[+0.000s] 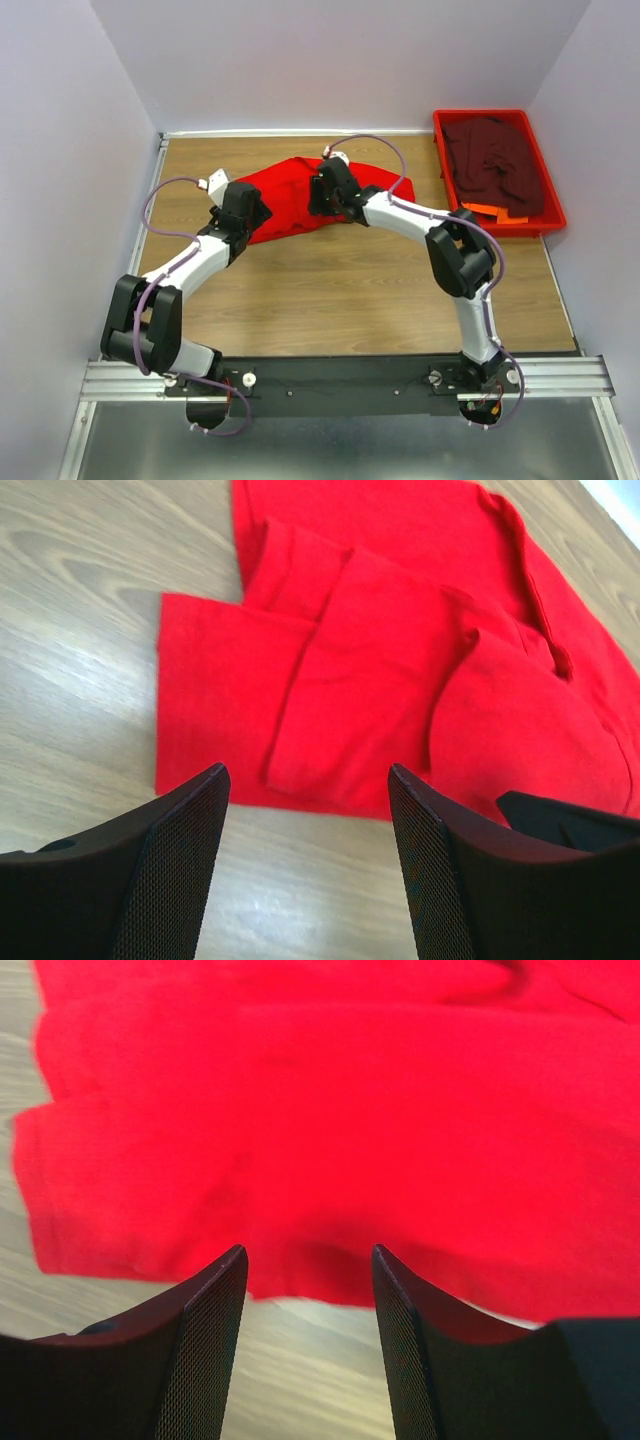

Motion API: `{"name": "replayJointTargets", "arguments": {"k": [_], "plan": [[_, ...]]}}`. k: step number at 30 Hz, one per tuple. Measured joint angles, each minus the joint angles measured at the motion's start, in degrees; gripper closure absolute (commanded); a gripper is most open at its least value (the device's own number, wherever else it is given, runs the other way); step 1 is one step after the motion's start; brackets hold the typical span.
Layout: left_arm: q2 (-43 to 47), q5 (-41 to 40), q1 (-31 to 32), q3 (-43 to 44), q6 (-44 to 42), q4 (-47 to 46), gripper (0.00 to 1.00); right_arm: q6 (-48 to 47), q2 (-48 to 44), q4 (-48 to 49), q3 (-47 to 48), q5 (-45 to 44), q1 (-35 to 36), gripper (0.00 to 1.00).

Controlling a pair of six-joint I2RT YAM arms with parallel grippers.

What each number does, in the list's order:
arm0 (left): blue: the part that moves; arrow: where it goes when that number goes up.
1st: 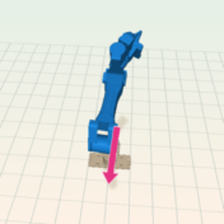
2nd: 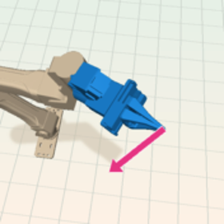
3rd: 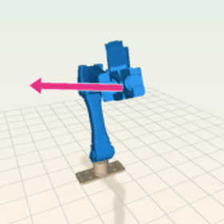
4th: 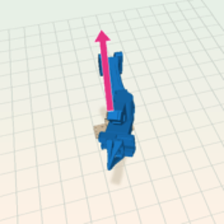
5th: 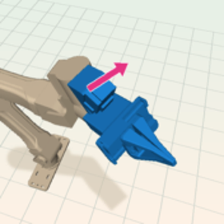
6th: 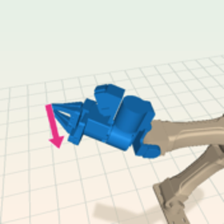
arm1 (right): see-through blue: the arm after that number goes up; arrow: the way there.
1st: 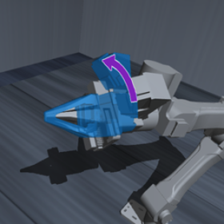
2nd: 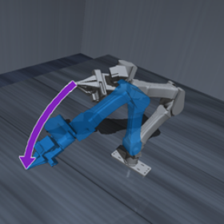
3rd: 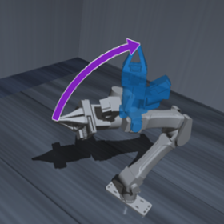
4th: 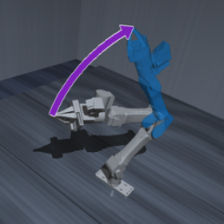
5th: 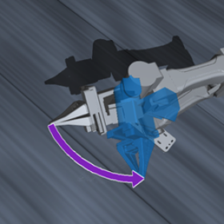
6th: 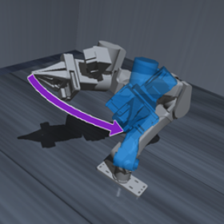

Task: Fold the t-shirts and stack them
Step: Flatten the tshirt out

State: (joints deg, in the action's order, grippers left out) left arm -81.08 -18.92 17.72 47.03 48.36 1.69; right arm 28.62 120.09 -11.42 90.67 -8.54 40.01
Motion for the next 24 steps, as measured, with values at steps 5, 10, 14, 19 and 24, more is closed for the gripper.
{"name": "replayJointTargets", "arguments": {"k": [5,10,14,19,24], "plan": [[-1.2,0.4,-2.4,-1.6,1.0,-2.8,0.27,-1.5,5.2,0.7,6.0,-2.3,3.2,0.4],[-2.3,1.6,-2.6,-3.5,1.2,-5.0,0.28,-2.8,9.8,0.8,8.8,-5.8,5.8,0.41],[-2.5,2.1,-2.6,-4.3,1.2,-6.1,0.28,-3.7,12.5,0.5,9.9,-9.2,6.7,0.51],[-3.4,2.7,-2.6,-4.6,1.2,-7.8,0.32,-3.8,12.5,0.0,10.0,-13.2,6.8,0.72],[-5.8,3.5,-2.6,-4.9,1.3,-9.1,0.35,-4.3,11.7,-0.7,10.0,-15.9,6.8,0.88]]}}
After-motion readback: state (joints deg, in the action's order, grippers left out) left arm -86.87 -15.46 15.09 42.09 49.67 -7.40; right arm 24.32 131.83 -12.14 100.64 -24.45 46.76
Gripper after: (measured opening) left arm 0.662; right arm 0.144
